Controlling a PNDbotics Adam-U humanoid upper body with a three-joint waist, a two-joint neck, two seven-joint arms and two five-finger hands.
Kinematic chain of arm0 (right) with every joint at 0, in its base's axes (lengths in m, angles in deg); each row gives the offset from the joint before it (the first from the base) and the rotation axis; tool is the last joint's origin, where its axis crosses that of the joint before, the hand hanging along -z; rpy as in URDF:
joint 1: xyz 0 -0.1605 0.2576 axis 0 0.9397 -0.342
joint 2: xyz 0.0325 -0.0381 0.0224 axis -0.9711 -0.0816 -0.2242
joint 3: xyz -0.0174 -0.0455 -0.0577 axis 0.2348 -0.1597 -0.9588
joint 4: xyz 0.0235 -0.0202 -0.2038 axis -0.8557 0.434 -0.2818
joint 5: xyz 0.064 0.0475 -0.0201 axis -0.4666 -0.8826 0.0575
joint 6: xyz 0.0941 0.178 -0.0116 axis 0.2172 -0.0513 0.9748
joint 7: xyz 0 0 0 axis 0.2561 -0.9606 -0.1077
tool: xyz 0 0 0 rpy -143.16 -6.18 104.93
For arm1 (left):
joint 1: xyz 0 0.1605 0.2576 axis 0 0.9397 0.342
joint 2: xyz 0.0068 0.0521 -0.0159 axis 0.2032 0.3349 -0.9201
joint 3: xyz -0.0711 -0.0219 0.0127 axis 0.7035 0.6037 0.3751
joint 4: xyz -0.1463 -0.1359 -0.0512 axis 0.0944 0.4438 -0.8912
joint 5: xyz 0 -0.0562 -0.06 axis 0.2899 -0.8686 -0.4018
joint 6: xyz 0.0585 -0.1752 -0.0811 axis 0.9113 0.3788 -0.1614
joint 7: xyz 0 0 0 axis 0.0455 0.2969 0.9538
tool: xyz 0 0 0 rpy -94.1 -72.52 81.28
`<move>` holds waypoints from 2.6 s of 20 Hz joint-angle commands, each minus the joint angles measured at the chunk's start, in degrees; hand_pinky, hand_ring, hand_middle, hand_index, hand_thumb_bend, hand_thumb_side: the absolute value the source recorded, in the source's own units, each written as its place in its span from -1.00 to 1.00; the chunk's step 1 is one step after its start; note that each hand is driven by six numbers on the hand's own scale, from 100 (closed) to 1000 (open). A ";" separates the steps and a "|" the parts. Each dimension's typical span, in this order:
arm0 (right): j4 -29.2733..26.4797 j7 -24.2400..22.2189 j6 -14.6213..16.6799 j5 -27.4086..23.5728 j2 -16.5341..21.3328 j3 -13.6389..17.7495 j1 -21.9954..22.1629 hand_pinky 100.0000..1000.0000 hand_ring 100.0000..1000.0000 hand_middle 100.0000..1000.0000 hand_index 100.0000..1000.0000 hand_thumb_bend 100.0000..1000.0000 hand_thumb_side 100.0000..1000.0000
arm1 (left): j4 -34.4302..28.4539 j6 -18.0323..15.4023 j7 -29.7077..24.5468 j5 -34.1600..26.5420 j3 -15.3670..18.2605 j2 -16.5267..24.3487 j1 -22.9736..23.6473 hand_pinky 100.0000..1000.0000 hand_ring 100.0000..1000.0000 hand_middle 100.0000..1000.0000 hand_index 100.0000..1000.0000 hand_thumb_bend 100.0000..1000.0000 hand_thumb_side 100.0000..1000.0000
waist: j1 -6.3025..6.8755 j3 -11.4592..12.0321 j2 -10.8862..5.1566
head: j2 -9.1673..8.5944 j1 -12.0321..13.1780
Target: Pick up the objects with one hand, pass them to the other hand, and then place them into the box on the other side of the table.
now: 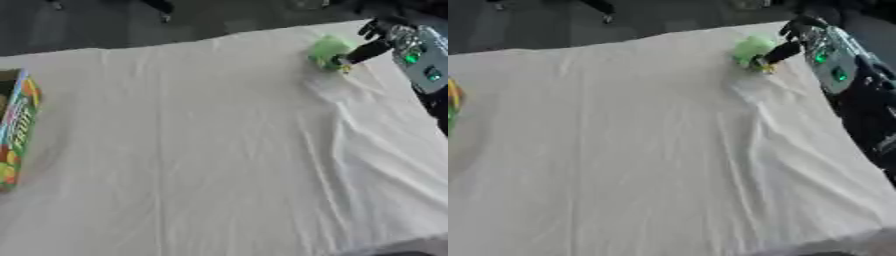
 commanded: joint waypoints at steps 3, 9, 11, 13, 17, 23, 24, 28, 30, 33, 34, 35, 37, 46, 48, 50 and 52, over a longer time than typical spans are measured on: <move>1.33 0.06 0.11 2.66 0.83 0.74 -2.16 0.65 0.65 0.62 0.72 -0.02 -0.46 | -0.91 0.01 0.35 -0.24 0.74 1.08 -0.82 0.16 0.33 0.20 0.43 -0.20 0.06 | -0.08 0.29 -0.41 | -1.07 -0.47; 2.10 1.51 -0.06 2.92 0.63 1.68 -3.08 0.64 0.65 0.62 0.71 -0.16 -0.68 | -0.86 0.13 0.45 -0.20 0.88 1.29 -0.64 0.16 0.33 0.20 0.43 -0.19 0.06 | -0.01 0.46 0.21 | -1.32 -0.59; 2.21 1.17 -0.11 2.38 0.76 1.69 -3.47 0.64 0.65 0.62 0.70 -0.21 -0.78 | -0.80 0.17 0.53 -0.27 0.92 1.31 -0.58 0.16 0.33 0.20 0.43 -0.19 0.06 | -0.06 0.49 0.40 | -1.40 -0.64; 2.39 0.95 -0.25 1.58 0.79 1.87 -3.81 0.63 0.65 0.61 0.70 -0.26 -0.89 | -0.79 0.20 0.51 -0.30 0.88 1.28 -0.60 0.16 0.33 0.20 0.43 -0.19 0.06 | -0.09 0.56 0.59 | -1.51 -0.62; 2.70 1.10 -0.60 0.14 0.78 2.11 -4.23 0.62 0.64 0.60 0.68 -0.30 -0.98 | -0.74 0.26 0.48 -0.22 0.88 1.27 -0.76 0.16 0.32 0.20 0.42 -0.19 0.07 | -0.13 0.72 0.98 | -1.68 -0.64; 2.99 1.47 -0.51 -1.84 0.60 2.14 -4.71 0.61 0.63 0.60 0.70 -0.29 -0.98 | -0.71 0.32 0.50 -0.18 0.87 1.29 -0.94 0.17 0.32 0.20 0.42 -0.19 0.07 | -0.13 0.98 1.71 | -2.10 -0.69; 3.07 1.47 -0.49 -1.92 0.56 2.09 -4.82 0.61 0.64 0.60 0.71 -0.30 -0.98 | -0.71 0.33 0.51 -0.18 0.86 1.29 -0.97 0.17 0.32 0.19 0.42 -0.19 0.07 | -0.13 1.04 1.84 | -2.18 -0.75; 4.05 1.37 -0.73 -1.41 0.13 2.20 -5.24 0.61 0.64 0.60 0.70 -0.30 -0.98 | -0.77 0.35 0.55 -0.25 0.85 1.18 -1.19 0.17 0.32 0.18 0.42 -0.19 0.07 | -0.13 1.31 2.32 | -2.59 -0.93; 4.67 1.71 -0.75 -1.22 -0.12 2.41 -5.36 0.61 0.64 0.60 0.70 -0.30 -0.98 | -0.78 0.37 0.53 -0.26 0.83 1.20 -1.27 0.17 0.32 0.18 0.42 -0.20 0.08 | -0.08 1.44 2.52 | -2.79 -1.05; 5.25 2.41 -0.85 -1.03 -0.34 2.57 -5.43 0.61 0.63 0.60 0.70 -0.30 -0.98 | -0.86 0.36 0.67 -0.29 0.91 1.24 -1.39 0.17 0.32 0.17 0.41 -0.20 0.08 | -0.06 1.56 2.81 | -3.01 -1.13; 5.41 2.63 -0.91 -0.99 -0.41 2.62 -5.45 0.61 0.62 0.59 0.70 -0.30 -1.00 | -0.89 0.34 0.65 -0.32 0.87 1.23 -1.42 0.17 0.32 0.17 0.41 -0.22 0.09 | -0.04 1.61 2.92 | -3.11 -1.17; 5.59 2.86 -0.98 -0.94 -0.50 2.66 -5.49 0.61 0.61 0.58 0.70 -0.31 -1.00 | -0.91 0.32 0.59 -0.35 0.84 1.22 -1.42 0.17 0.32 0.17 0.41 -0.23 0.09 | -0.02 1.65 3.01 | -3.20 -1.21; 5.86 3.51 -1.13 -0.82 -0.62 2.74 -5.54 0.59 0.58 0.50 0.66 -0.33 -1.00 | -0.90 0.29 0.53 -0.37 0.87 1.18 -1.36 0.18 0.32 0.17 0.41 -0.24 0.10 | 0.04 1.73 3.13 | -3.32 -1.26; 5.33 8.98 -2.25 -2.56 -0.55 2.57 -4.99 0.53 0.41 0.00 0.32 -0.98 -1.00 | -0.83 0.09 0.40 -0.32 0.92 1.13 -1.32 0.18 0.32 0.17 0.40 -0.27 0.11 | -0.02 1.80 2.97 | -3.07 -1.22; 5.20 10.05 -2.00 -2.75 -0.55 2.43 -4.89 0.51 0.35 -0.08 0.26 -1.00 -1.00 | -0.81 0.12 0.44 -0.25 0.96 1.16 -1.26 0.18 0.32 0.17 0.40 -0.28 0.11 | -0.04 1.86 2.90 | -3.10 -1.23; 5.05 11.52 -2.03 -2.88 -0.57 2.40 -4.75 0.49 0.30 -0.14 0.21 -1.00 -1.00 | -0.81 0.12 0.45 -0.24 1.00 1.13 -1.24 0.18 0.32 0.17 0.40 -0.28 0.11 | -0.05 1.94 2.79 | -3.04 -1.18; 4.74 12.75 -1.98 -3.16 -0.56 2.29 -4.59 0.49 0.27 -0.18 0.15 -1.00 -1.00 | -0.81 0.11 0.43 -0.23 0.99 1.09 -1.24 0.19 0.32 0.17 0.40 -0.29 0.11 | -0.07 1.93 2.66 | -2.87 -1.17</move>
